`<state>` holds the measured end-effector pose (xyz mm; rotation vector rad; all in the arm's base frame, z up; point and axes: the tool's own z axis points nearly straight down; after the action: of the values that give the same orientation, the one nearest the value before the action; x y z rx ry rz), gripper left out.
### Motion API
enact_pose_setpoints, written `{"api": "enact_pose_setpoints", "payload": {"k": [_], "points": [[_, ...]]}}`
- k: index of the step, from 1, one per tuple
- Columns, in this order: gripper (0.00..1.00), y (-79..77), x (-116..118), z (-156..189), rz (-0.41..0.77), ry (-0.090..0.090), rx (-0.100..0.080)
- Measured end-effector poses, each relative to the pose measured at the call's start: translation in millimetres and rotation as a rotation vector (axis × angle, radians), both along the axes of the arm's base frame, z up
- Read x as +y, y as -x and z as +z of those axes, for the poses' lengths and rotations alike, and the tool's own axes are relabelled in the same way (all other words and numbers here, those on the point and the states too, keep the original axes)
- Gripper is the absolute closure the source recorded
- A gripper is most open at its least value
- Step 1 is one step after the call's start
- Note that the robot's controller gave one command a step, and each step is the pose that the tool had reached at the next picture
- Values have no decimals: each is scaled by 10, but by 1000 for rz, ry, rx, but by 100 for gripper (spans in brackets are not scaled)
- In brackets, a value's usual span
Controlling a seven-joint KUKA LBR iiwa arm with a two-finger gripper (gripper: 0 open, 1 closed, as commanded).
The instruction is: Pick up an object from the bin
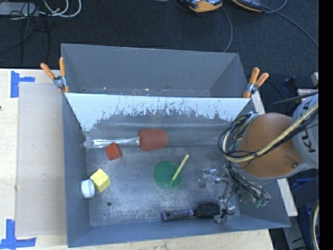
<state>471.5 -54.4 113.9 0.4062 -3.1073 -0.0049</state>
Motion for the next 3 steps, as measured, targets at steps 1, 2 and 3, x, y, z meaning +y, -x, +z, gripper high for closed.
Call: {"api": "enact_pose_setpoints", "payload": {"k": [1,2,3], "points": [[0,-73,143,-417,95,2,-24],[100,-5,17,-441,105,-1,-3],[100,-5,17,-441,106,-1,-3]]}}
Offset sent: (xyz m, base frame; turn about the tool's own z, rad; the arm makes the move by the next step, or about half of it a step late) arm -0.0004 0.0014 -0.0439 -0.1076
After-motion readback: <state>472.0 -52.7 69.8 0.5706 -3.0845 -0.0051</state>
